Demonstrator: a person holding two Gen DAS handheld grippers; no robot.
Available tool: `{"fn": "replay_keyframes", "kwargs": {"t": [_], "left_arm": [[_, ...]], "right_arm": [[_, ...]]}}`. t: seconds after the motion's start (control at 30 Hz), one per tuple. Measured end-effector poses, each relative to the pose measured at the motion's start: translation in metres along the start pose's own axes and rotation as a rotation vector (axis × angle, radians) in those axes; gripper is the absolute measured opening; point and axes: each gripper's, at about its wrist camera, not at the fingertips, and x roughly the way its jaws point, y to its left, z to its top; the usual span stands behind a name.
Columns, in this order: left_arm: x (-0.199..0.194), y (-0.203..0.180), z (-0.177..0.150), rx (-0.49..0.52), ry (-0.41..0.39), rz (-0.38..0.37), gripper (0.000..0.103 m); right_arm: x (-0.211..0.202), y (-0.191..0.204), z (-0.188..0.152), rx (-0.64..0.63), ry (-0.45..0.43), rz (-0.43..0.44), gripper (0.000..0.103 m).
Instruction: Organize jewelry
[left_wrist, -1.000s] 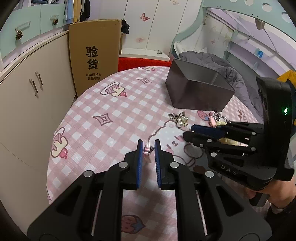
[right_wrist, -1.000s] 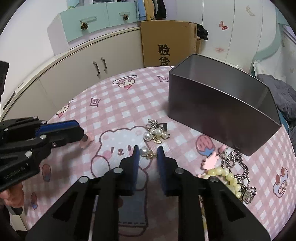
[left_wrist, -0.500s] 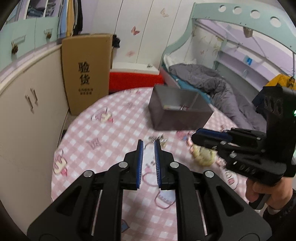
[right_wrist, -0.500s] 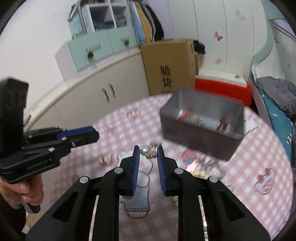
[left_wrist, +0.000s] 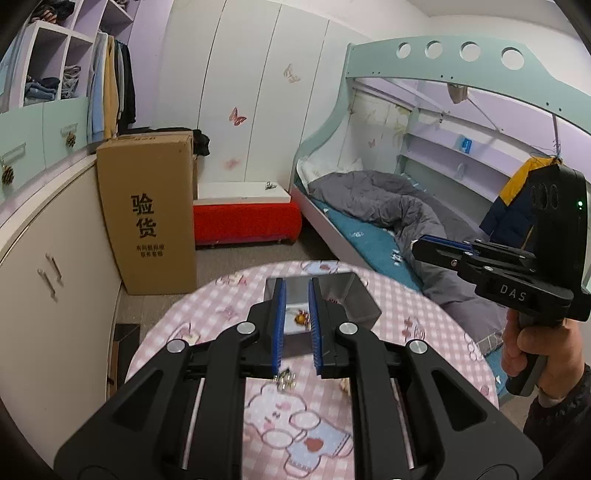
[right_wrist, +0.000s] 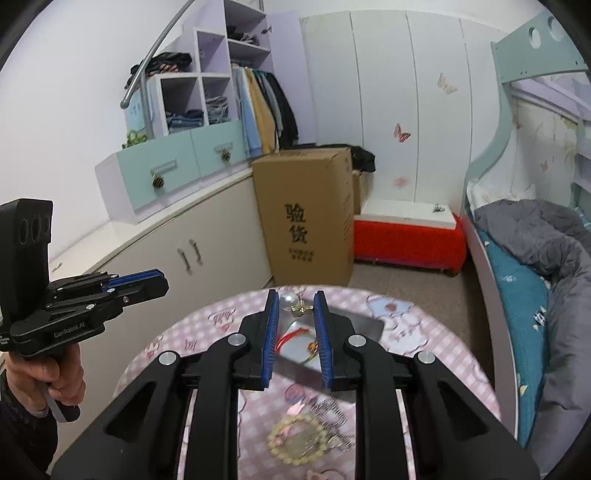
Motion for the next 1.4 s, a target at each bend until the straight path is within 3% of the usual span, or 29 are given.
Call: {"fn": "replay_keyframes", "kwargs": {"t": [0.1, 0.13, 0.17, 0.2, 0.23, 0.47, 0.53, 0.67, 0.73, 0.77, 0.93, 1.07, 1.27, 1.4], "left_arm": [[0.001, 0.002, 0.001, 0.020, 0.015, 0.017, 0.014], [0.003, 0.003, -0.004, 0.033, 0.031, 0.042, 0.019], [0.004, 0.004, -0.011, 0.044, 0.043, 0.075, 0.047], [0.005, 0.006, -0.021, 0.049, 0.053, 0.124, 0.090], [0.005, 0.010, -0.032, 0.046, 0.057, 0.167, 0.097], [0.030, 0.040, -0.117, -0.001, 0.277, 0.261, 0.096], [0.040, 0.043, -0.133, -0.002, 0.328, 0.264, 0.091], [0.057, 0.048, -0.150, -0.014, 0.381, 0.246, 0.065], [0.059, 0.047, -0.147, -0.009, 0.367, 0.230, 0.042], [0.060, 0.048, -0.146, -0.015, 0.369, 0.204, 0.022], [0.055, 0.039, -0.140, -0.008, 0.368, 0.146, 0.022], [0.044, 0.032, -0.120, -0.028, 0.316, 0.107, 0.022], [0.028, 0.005, -0.044, 0.028, 0.143, 0.032, 0.022], [0.038, -0.010, 0.001, 0.053, 0.060, -0.006, 0.022]], "right_arm": [[0.001, -0.001, -0.001, 0.000, -0.004, 0.004, 0.017], [0.002, -0.001, -0.004, 0.002, 0.001, 0.009, 0.017], [0.006, -0.001, -0.009, 0.006, 0.012, 0.016, 0.017], [0.009, 0.000, -0.013, 0.010, 0.023, 0.020, 0.017], [0.013, 0.000, -0.018, 0.017, 0.035, 0.025, 0.017], [0.034, 0.004, -0.045, 0.064, 0.106, 0.069, 0.018], [0.036, 0.006, -0.048, 0.068, 0.116, 0.073, 0.018], [0.040, 0.007, -0.053, 0.070, 0.135, 0.069, 0.018], [0.039, 0.007, -0.055, 0.070, 0.137, 0.065, 0.018], [0.038, 0.006, -0.055, 0.073, 0.136, 0.063, 0.018], [0.035, 0.003, -0.050, 0.076, 0.125, 0.058, 0.018], [0.031, 0.000, -0.045, 0.069, 0.112, 0.049, 0.018], [0.021, -0.007, -0.017, 0.045, 0.054, 0.026, 0.018], [0.022, -0.016, 0.000, 0.048, 0.037, 0.023, 0.018]]}}
